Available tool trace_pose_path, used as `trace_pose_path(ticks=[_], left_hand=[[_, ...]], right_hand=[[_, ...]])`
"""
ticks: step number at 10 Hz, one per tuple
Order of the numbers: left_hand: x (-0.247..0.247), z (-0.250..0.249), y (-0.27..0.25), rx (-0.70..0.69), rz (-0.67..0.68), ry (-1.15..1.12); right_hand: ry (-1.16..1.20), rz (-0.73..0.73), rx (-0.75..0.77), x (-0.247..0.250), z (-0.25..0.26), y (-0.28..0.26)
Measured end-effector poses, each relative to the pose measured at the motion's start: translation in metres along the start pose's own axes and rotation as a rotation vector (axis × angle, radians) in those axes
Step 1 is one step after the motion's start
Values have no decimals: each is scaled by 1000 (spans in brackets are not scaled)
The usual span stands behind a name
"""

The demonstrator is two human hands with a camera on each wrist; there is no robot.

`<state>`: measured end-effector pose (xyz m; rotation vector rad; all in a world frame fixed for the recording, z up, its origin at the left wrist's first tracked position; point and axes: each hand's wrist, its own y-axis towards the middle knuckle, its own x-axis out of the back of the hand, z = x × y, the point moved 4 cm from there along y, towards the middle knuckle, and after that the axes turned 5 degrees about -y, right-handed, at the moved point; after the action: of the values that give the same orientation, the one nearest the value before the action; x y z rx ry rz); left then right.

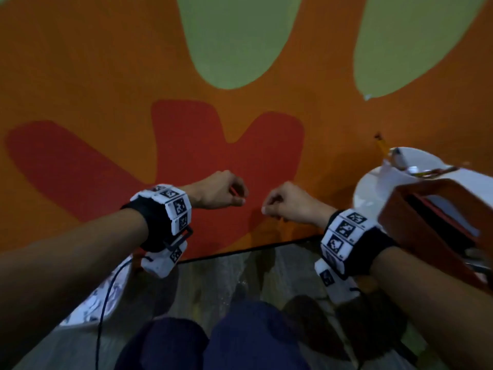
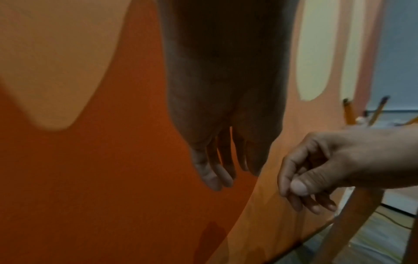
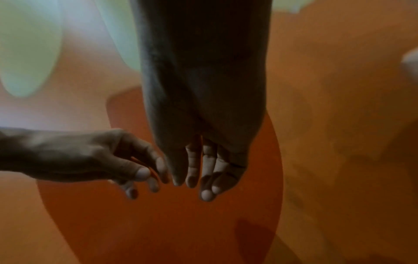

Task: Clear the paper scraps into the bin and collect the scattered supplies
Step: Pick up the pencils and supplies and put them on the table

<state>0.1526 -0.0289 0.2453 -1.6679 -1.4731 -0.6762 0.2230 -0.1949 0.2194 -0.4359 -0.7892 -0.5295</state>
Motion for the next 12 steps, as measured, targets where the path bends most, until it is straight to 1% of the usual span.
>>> trace_pose_path(ticks=[1,2,3,4,5,6,7,8,9,10,11,12], left_hand=[[-37,69,-10,118,26,-78],[-86,139,-9,233,67,-148],[-140,196,-1,319,94,-234],[-195,243,14,408,124,-314],[-243,272,24,449,155,-303],[-286,292,24,482,195,-273],[-319,302,16,507,255,-264],[-349,317,8,517,257,-266],[-362,318,2,492,243,-237],[-367,313,2,460,205,-136],[-369,313,5,431,165,-125],[-370,317,5,435,172,-130]], right_hand=[[50,134,-66,-69,-29,39],[86,266,-160,-142,-67,75],[118,348,-253,-199,-104,103],[147,391,-363,-244,-136,121],[117,360,-386,-274,-162,133],[70,404,-319,-335,-182,139],[51,390,-284,-368,-172,129],[23,437,-240,-395,-164,126],[-75,493,-217,-414,-168,127],[-156,441,-173,-426,-177,124],[-225,387,-93,-425,-177,120],[-197,416,-80,-427,-175,121]])
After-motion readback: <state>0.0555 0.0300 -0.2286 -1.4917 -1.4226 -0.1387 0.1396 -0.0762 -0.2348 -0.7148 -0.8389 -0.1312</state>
